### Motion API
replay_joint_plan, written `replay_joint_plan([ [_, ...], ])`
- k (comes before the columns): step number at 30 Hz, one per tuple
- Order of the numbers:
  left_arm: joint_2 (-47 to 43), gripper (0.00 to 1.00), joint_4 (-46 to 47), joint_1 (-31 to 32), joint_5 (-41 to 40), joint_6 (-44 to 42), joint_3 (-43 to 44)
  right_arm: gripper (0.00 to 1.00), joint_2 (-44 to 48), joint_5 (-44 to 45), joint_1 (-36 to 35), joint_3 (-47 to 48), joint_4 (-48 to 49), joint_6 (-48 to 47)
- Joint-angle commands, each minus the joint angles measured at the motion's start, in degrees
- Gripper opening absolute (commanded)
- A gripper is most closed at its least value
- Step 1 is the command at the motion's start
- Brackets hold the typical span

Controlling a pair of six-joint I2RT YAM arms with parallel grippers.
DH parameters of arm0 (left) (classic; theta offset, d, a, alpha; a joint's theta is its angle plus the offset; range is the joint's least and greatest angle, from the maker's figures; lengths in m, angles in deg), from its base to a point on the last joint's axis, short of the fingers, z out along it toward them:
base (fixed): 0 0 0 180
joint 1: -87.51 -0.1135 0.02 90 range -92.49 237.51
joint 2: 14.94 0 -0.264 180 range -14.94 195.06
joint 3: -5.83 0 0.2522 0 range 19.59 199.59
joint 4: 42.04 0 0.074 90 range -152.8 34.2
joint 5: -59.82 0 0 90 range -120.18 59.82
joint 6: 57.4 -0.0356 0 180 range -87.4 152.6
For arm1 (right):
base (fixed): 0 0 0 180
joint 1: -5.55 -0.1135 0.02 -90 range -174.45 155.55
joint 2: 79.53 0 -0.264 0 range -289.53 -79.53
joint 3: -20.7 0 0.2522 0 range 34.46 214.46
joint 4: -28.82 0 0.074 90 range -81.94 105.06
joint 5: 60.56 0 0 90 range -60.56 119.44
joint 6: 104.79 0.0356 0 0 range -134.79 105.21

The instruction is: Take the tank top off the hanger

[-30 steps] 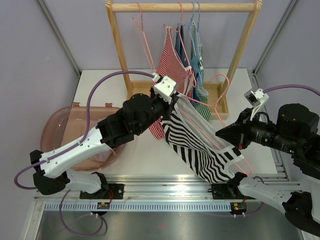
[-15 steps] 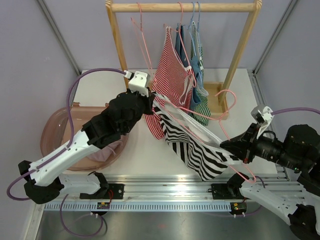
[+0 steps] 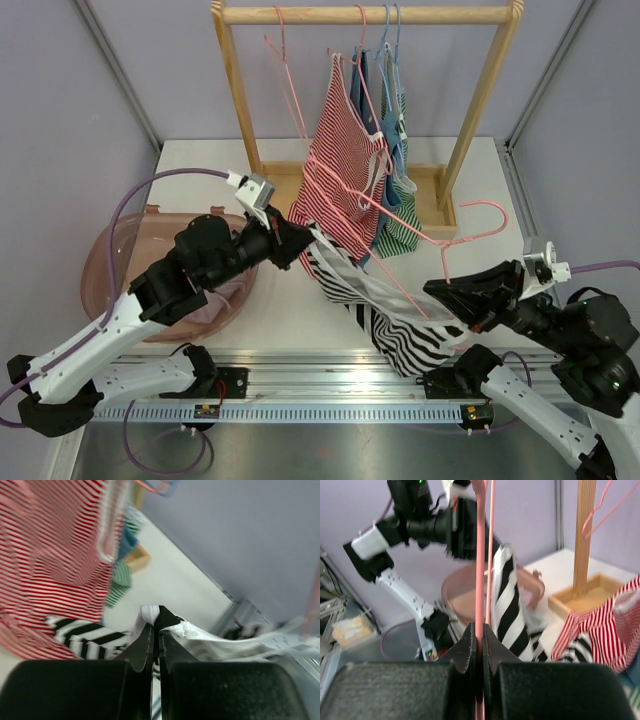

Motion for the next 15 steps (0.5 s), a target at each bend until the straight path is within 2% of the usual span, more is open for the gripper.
replay_joint_plan([
  [1, -2.6, 0.00, 9.1, 3.7, 11.5, 1.7, -4.4, 0.00, -1.6, -1.3, -0.4, -8.1, 33.5, 6.0],
  [3, -3.5, 0.00, 9.4, 5.7, 11.3, 1.7, -8.1, 0.00, -4.7, -0.8, -0.4, -10.2, 40.5, 6.9],
  [7, -4.8, 0.00, 9.1, 7.3, 8.5, 1.7, -14.2, 0.00, -11.0, 1.6, -0.4, -15.1, 64.0, 10.6],
  [8, -5.2, 0.00, 7.9, 7.5, 6.5, 1.8, -15.1, 0.00, -12.9, 3.2, -0.4, -15.5, 65.6, 11.0],
  [9, -5.4, 0.00, 6.4, 7.6, -0.4, 2.3, -15.7, 0.00, -13.8, 4.6, -0.3, -14.3, 64.9, 10.7],
  [10, -5.7, 0.00, 2.5, 7.6, -4.5, 3.7, -16.4, 0.00, -14.6, 8.9, -0.4, -12.3, 56.7, 9.0],
  [11, -5.8, 0.00, 0.0, 7.6, -9.0, 4.8, -16.5, 0.00, -16.7, 12.0, -0.4, -6.4, 50.7, 8.8],
  [12, -5.6, 0.00, -4.9, 7.6, -16.7, 5.9, -16.5, 0.00, -18.2, 18.5, -0.4, -2.9, 38.2, 8.4],
  [15, -4.8, 0.00, -9.8, 7.5, -23.3, 8.0, -16.0, 0.00, -24.3, 23.3, -0.4, 7.8, 24.4, 6.5],
])
